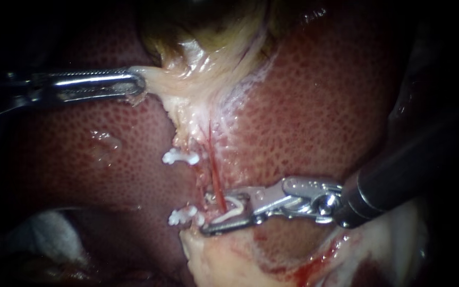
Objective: Clipping first clip right tube
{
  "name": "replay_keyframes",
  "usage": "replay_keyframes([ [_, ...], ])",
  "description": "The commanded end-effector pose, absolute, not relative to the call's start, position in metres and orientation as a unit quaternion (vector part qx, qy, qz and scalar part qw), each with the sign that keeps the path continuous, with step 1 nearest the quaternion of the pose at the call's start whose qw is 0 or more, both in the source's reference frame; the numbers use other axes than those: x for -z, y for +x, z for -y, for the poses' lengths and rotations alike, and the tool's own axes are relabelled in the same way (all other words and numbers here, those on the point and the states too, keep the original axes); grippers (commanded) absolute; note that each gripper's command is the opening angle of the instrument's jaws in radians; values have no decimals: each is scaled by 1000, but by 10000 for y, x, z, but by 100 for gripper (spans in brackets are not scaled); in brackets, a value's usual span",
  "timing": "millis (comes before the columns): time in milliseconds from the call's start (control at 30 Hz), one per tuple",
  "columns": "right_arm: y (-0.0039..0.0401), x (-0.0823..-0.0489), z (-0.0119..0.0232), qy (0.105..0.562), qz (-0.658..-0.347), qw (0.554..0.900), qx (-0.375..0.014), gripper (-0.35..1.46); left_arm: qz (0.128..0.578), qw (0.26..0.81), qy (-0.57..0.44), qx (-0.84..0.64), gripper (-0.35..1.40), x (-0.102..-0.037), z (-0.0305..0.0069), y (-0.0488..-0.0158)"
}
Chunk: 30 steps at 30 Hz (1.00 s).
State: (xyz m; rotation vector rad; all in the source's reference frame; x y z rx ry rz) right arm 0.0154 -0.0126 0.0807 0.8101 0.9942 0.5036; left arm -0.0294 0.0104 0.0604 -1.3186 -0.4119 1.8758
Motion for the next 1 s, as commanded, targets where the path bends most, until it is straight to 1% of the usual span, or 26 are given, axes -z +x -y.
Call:
replay_keyframes([
  [33, 154, -806, 125, 375, -455, 773, -236, 2, 162, 395, -520, -740, -35, -604, -104, -294],
  [133, 152, -808, 124, 380, -447, 772, -245, -11, 162, 395, -520, -740, -35, -604, -104, -294],
  [267, 151, -808, 123, 391, -437, 768, -256, -35, 162, 395, -520, -740, -35, -604, -104, -294],
  [367, 150, -808, 124, 402, -432, 766, -256, -35, 162, 395, -520, -740, -35, -604, -104, -294],
  [700, 149, -808, 124, 405, -424, 769, -256, -35, 162, 395, -520, -740, -35, -604, -104, -294],
  [1000, 149, -808, 124, 406, -423, 768, -258, -35, 162, 395, -520, -740, -35, -605, -104, -295],
])
